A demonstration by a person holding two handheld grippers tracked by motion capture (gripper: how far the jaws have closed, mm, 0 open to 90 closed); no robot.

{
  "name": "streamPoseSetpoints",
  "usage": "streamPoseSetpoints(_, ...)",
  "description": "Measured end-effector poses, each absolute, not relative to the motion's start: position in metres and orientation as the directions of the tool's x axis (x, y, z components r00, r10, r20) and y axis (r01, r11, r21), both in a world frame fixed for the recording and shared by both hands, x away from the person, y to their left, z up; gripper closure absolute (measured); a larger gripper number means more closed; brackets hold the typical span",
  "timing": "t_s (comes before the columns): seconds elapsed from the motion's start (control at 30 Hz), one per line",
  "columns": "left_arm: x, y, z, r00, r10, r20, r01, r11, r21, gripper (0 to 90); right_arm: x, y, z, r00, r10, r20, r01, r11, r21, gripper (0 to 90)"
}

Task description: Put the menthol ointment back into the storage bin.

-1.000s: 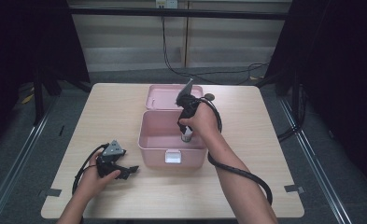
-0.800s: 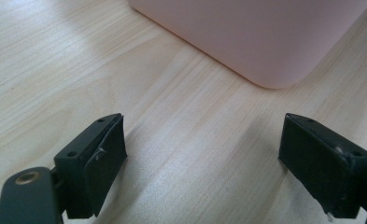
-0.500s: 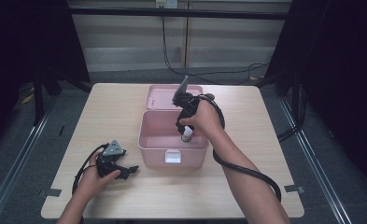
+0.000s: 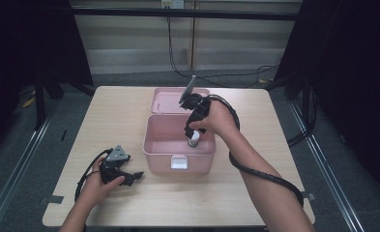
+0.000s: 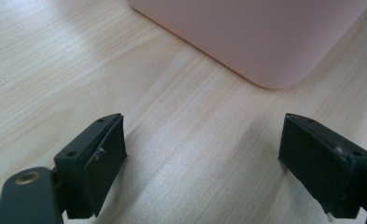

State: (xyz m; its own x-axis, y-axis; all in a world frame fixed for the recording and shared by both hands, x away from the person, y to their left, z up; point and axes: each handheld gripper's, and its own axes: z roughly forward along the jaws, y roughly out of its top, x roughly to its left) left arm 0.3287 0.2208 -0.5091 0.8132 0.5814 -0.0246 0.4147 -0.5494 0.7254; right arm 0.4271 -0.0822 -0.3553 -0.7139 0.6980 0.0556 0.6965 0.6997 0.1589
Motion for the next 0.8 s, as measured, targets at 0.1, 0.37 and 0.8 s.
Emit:
streamPoseSetpoints(0.1,0.329,0.221,-0.509,0.813,0.582,-0.025,0.415,-0.549,0.725,14.2,0.426,-0.085,-0.352,-0.725,0.687,0.054,0.684,0.709,0.172,22.0)
streamPoseSetpoints(0.37,0.329,0.221,-0.509,0.812,0.583,-0.023,0.415,-0.549,0.726,14.2,0.419,-0.097,-0.339,-0.753,0.657,0.027,0.65,0.737,0.187,21.5)
streamPoseSetpoints(0.8,0.329,0.221,-0.509,0.812,0.583,-0.022,0.415,-0.549,0.725,14.2,0.405,-0.11,-0.319,-0.782,0.623,0.029,0.617,0.765,0.186,21.6)
